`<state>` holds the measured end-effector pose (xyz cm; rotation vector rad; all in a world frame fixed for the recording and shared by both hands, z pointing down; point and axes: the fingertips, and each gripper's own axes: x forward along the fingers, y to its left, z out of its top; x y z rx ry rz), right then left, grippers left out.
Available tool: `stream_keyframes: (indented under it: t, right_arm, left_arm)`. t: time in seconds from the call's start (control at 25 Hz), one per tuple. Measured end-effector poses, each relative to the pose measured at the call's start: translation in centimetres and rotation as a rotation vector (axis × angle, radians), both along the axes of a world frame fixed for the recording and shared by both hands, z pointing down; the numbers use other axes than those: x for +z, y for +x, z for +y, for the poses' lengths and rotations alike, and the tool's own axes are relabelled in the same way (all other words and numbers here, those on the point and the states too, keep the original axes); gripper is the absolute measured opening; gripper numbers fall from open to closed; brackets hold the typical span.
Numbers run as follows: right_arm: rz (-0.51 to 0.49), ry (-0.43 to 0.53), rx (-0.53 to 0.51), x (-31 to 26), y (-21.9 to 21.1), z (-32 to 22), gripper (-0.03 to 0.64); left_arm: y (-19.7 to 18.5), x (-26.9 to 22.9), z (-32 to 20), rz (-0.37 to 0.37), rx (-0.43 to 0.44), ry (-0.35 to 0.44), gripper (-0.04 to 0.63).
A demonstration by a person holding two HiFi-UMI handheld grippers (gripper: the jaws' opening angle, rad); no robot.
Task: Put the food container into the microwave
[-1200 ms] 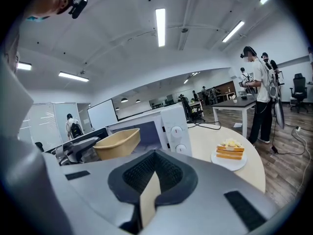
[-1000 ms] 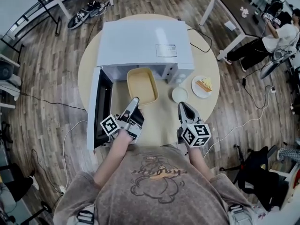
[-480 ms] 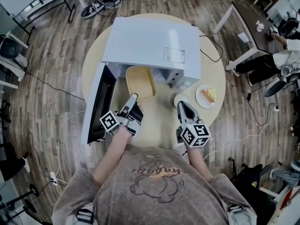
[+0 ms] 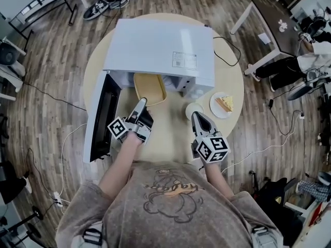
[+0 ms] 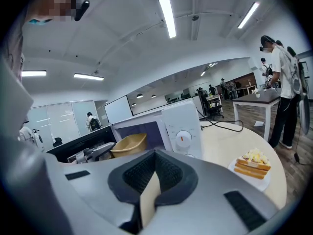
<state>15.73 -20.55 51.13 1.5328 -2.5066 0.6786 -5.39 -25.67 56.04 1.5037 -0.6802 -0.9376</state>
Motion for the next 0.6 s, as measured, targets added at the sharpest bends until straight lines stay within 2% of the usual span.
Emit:
stream_keyframes:
  t: [0.6]
  right_arm:
    - [0.030, -0.014, 0.039, -0.1, 1.8, -0.2, 0.002]
  left_arm:
    - [-0.4, 3.3, -4.3, 0.002, -0.026, -0.024, 0.245]
